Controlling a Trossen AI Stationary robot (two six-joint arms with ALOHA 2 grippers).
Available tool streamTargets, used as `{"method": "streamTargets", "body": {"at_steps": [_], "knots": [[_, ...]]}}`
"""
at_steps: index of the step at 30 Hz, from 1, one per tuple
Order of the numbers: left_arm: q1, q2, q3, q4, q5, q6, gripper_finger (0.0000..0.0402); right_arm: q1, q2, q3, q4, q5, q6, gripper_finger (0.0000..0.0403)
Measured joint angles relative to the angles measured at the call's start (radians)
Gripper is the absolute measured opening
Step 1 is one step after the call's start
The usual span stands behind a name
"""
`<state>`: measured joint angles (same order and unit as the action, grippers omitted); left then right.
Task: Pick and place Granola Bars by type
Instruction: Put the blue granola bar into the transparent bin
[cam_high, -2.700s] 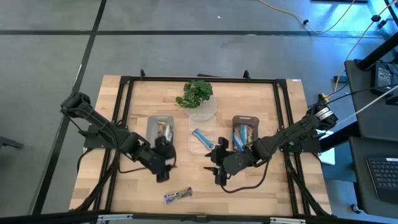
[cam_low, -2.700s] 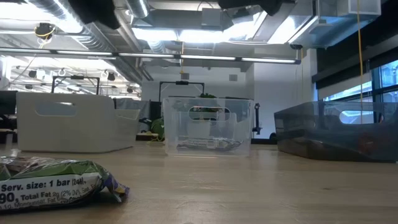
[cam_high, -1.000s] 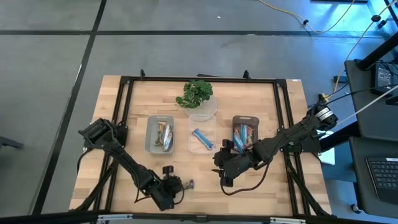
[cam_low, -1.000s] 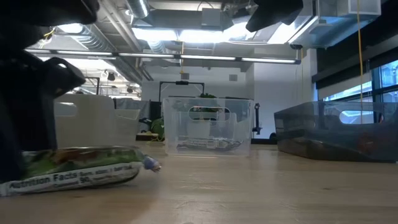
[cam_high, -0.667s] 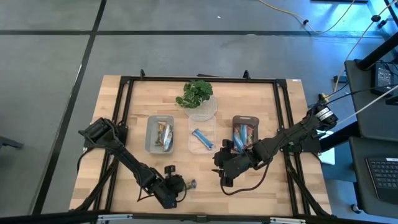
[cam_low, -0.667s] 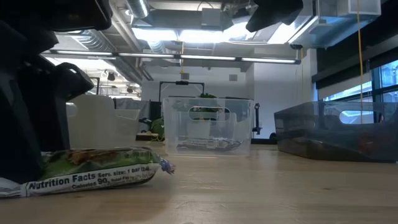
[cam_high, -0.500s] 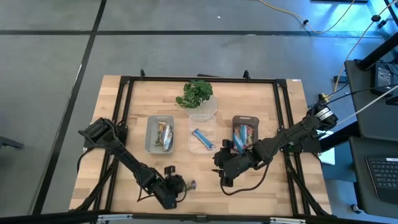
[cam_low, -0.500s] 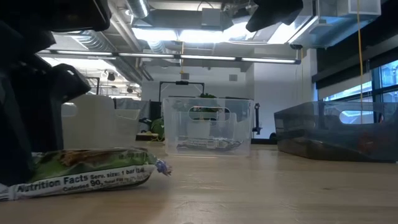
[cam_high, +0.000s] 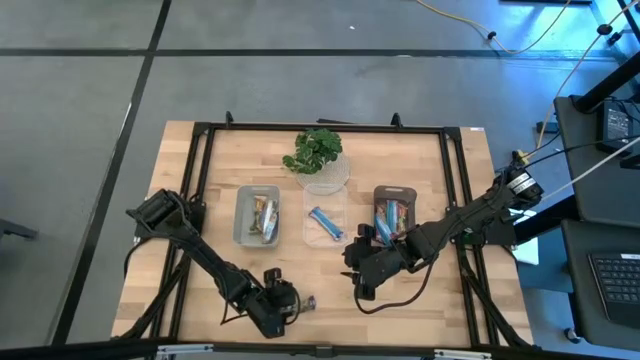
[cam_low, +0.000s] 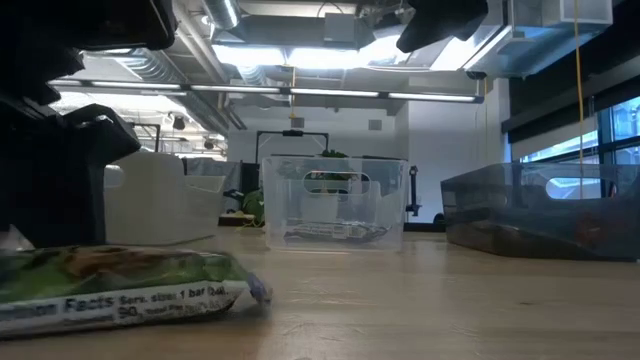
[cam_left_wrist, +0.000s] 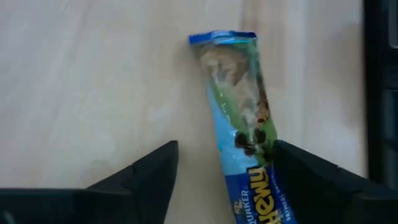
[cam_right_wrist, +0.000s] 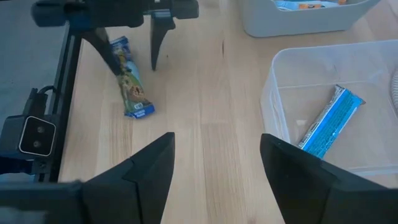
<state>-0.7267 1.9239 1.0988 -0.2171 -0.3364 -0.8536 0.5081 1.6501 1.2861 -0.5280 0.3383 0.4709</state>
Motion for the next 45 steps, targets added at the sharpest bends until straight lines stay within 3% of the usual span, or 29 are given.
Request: {"method": "streamTargets", "body": {"at_steps": [12, 20, 45], "knots": [[-0.021, -0.056, 0.002, 0.075, 0.047, 0.042, 0.0265, 0.000, 0.000, 0.000, -0.017, 0.003, 0.000, 0.0239], [-0.035, -0.040, 0.002, 0.040, -0.014, 0.067, 0.0265, 0.000, 0.000, 0.000, -0.017, 0.008, 0.000, 0.0239], [-0.039, 0.040, 0.005, 0.071, -0.009, 0.000, 0.0267, 0.000, 0.000, 0.000, -0.017, 0.035, -0.001, 0.0239]]}}
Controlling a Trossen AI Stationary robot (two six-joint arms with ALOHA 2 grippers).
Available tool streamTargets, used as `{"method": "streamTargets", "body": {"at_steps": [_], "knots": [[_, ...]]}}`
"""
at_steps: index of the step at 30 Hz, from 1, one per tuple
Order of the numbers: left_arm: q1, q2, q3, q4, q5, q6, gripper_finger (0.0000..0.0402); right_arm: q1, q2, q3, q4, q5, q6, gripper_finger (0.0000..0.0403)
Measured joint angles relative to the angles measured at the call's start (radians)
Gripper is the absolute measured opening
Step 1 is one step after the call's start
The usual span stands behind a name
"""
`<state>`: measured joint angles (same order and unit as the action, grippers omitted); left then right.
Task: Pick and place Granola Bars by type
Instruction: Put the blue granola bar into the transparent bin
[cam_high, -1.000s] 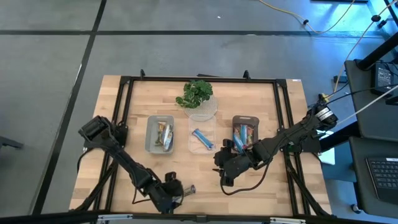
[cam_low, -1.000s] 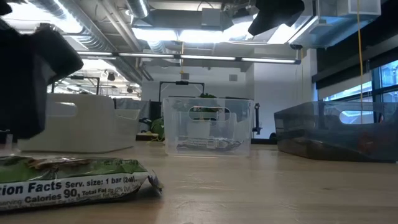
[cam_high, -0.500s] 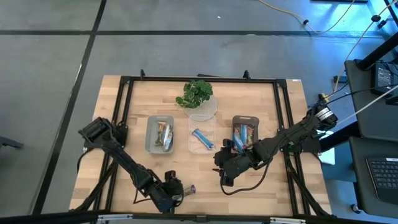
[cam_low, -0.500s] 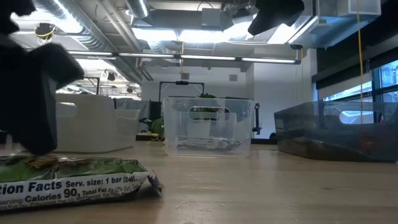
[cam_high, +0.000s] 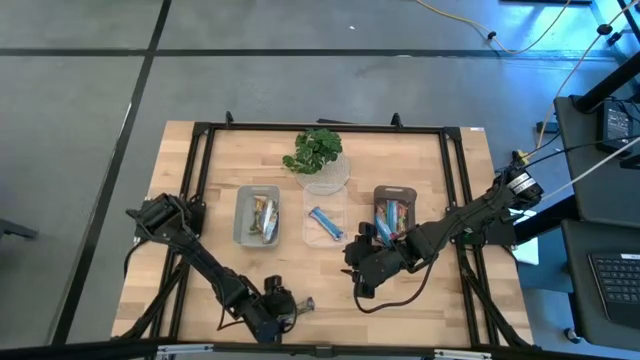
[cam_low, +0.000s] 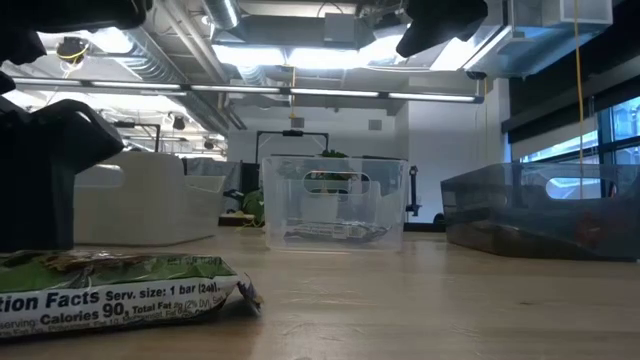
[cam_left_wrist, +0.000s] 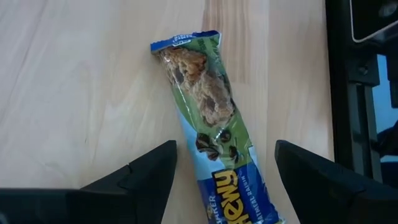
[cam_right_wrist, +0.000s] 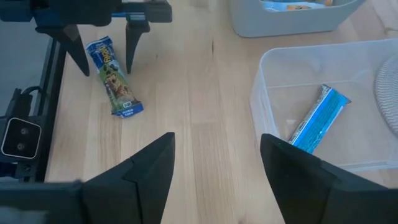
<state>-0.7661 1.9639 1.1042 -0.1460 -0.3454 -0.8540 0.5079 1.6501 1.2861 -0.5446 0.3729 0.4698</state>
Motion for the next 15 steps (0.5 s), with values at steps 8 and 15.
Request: {"method": "streamTargets", "body": {"at_steps": [8, 15], "knots": [[-0.012, 0.003, -0.003, 0.060, -0.027, -0.051, 0.0267, 0.000, 0.000, 0.000, -0.001, 0.000, -0.001, 0.0239], [-0.016, 0.012, 0.000, 0.013, -0.033, 0.066, 0.0261, 0.000, 0.000, 0.000, -0.001, 0.000, 0.000, 0.0239]]}}
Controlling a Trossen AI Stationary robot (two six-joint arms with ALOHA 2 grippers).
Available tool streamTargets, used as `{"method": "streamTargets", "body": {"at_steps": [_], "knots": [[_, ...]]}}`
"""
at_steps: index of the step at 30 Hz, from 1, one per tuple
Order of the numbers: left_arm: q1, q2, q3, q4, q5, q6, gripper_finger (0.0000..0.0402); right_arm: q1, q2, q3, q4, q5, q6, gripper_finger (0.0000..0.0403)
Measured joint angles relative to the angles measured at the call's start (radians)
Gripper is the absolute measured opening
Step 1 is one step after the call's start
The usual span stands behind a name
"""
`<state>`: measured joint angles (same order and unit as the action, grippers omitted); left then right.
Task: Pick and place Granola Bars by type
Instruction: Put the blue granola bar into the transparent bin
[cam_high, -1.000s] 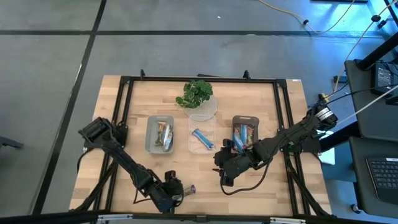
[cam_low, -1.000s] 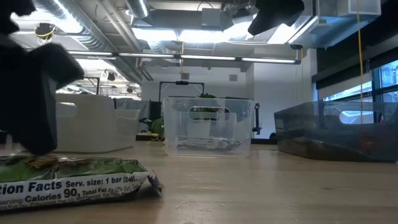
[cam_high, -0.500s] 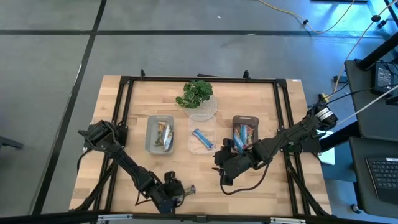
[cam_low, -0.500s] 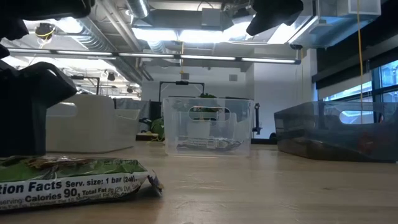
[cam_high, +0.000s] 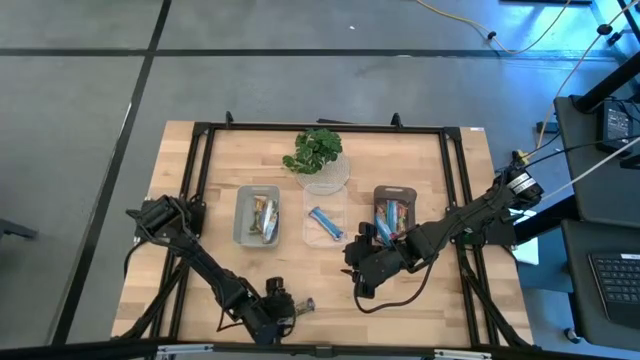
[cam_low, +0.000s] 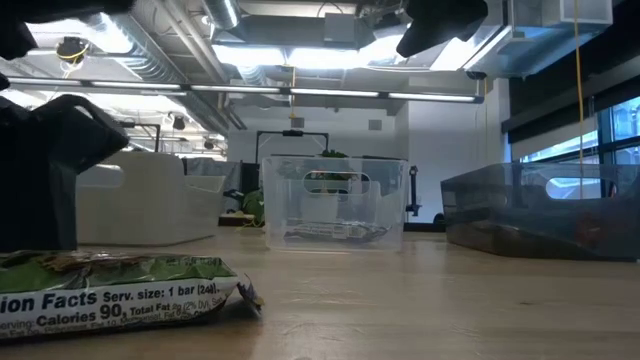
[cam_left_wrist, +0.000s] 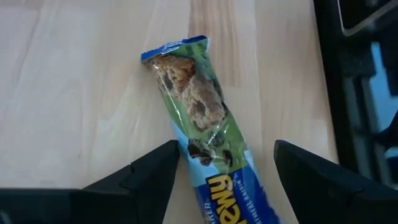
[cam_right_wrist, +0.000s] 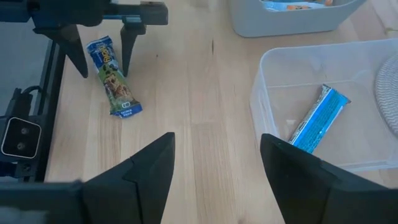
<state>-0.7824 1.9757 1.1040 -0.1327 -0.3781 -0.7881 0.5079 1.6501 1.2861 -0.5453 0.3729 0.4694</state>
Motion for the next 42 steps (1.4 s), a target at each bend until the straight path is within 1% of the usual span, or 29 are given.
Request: {"method": "streamTargets", "body": {"at_steps": [5, 9, 12, 17, 24, 28, 33, 38, 42], "knots": [[-0.015, 0.036, 0.002, -0.028, -0.033, 0.125, 0.0251, 0.000, 0.000, 0.000, 0.000, 0.000, 0.000, 0.0239], [-0.025, 0.045, 0.004, -0.033, -0.067, 0.192, 0.0238, 0.000, 0.000, 0.000, 0.000, 0.000, 0.001, 0.0239], [-0.021, 0.044, 0.004, -0.050, -0.081, 0.181, 0.0226, 0.000, 0.000, 0.000, 0.000, 0.000, 0.001, 0.0239], [-0.010, 0.044, 0.003, -0.054, -0.069, 0.144, 0.0197, 0.000, 0.000, 0.000, 0.000, 0.001, 0.001, 0.0239], [-0.009, 0.044, 0.002, -0.049, -0.082, 0.151, 0.0148, 0.000, 0.000, 0.000, -0.001, 0.001, -0.001, 0.0239], [-0.009, 0.046, -0.002, -0.025, -0.108, 0.187, 0.0127, 0.000, 0.000, 0.000, -0.002, 0.001, -0.001, 0.0239], [-0.007, 0.049, -0.004, 0.006, -0.125, 0.263, 0.0125, 0.000, 0.000, 0.000, -0.002, 0.001, -0.002, 0.0239], [-0.007, 0.050, -0.005, 0.025, -0.129, 0.238, 0.0133, 0.000, 0.000, 0.000, -0.003, 0.001, -0.002, 0.0239], [-0.007, 0.050, -0.005, 0.044, -0.132, 0.229, 0.0131, 0.000, 0.000, 0.000, -0.004, 0.001, -0.002, 0.0239]]}}
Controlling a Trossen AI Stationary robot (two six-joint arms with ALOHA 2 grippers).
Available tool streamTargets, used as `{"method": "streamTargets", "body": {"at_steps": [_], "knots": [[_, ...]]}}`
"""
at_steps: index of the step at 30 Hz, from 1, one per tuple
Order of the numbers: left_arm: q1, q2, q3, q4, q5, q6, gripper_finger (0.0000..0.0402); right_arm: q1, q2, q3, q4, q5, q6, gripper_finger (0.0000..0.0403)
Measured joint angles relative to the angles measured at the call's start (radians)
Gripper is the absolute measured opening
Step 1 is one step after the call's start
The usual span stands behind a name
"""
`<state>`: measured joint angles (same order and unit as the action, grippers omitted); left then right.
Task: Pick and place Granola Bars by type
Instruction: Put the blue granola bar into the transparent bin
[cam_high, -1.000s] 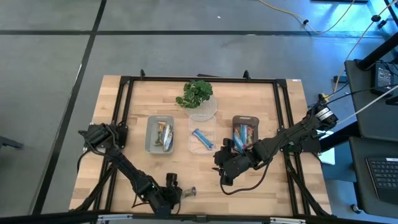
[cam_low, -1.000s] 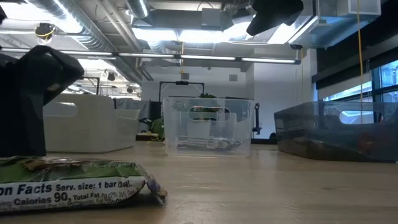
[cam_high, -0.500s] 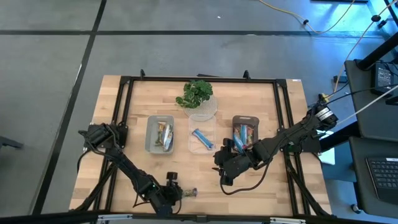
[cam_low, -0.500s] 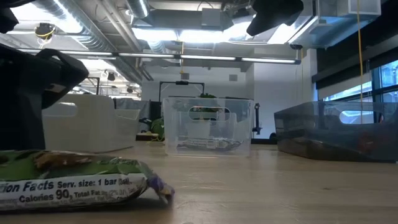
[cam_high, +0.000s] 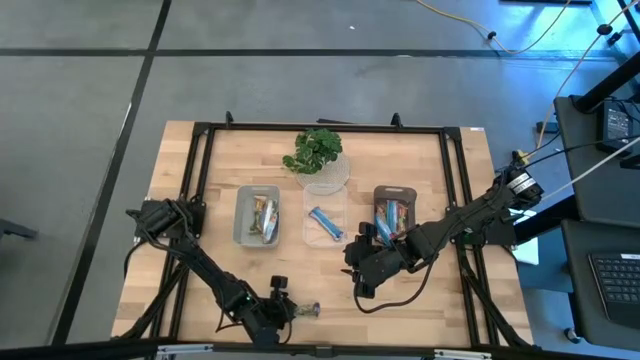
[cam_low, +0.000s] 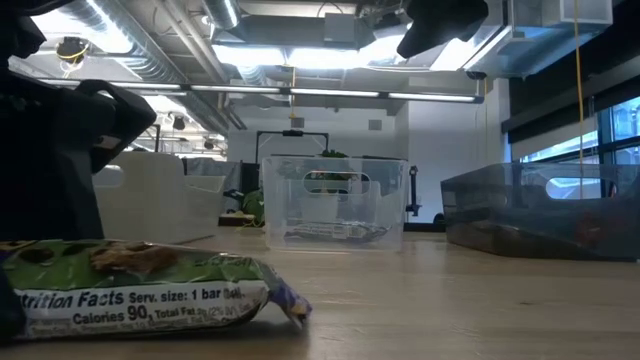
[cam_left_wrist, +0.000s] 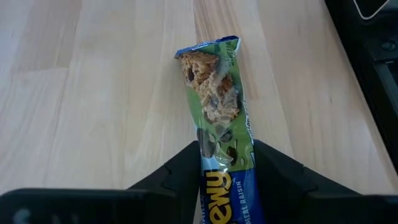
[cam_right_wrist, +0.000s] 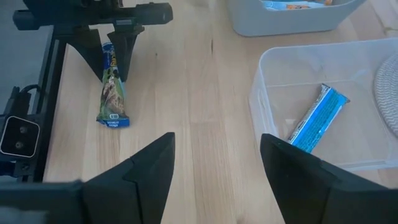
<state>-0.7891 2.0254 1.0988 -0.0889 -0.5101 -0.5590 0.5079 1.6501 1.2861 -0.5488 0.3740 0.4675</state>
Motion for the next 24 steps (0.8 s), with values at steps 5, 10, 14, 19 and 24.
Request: {"method": "streamTargets", "body": {"at_steps": [5, 10, 14, 19, 24], "knots": [[0.000, 0.000, 0.000, 0.012, 0.000, -0.003, 0.0130, 0.000, 0.000, 0.000, -0.004, 0.000, 0.000, 0.0239], [-0.007, 0.000, 0.000, 0.014, -0.007, -0.010, 0.0139, 0.000, 0.000, 0.000, -0.004, 0.000, 0.000, 0.0239], [-0.006, 0.000, 0.000, 0.014, -0.003, -0.090, 0.0161, 0.000, 0.000, 0.000, -0.004, 0.000, 0.000, 0.0239], [-0.007, 0.001, 0.002, 0.017, 0.019, -0.113, 0.0212, 0.000, 0.000, 0.000, -0.004, 0.000, -0.001, 0.0239], [-0.007, 0.001, 0.002, 0.023, 0.015, -0.104, 0.0247, 0.000, 0.000, 0.000, -0.005, 0.000, -0.002, 0.0239]]}}
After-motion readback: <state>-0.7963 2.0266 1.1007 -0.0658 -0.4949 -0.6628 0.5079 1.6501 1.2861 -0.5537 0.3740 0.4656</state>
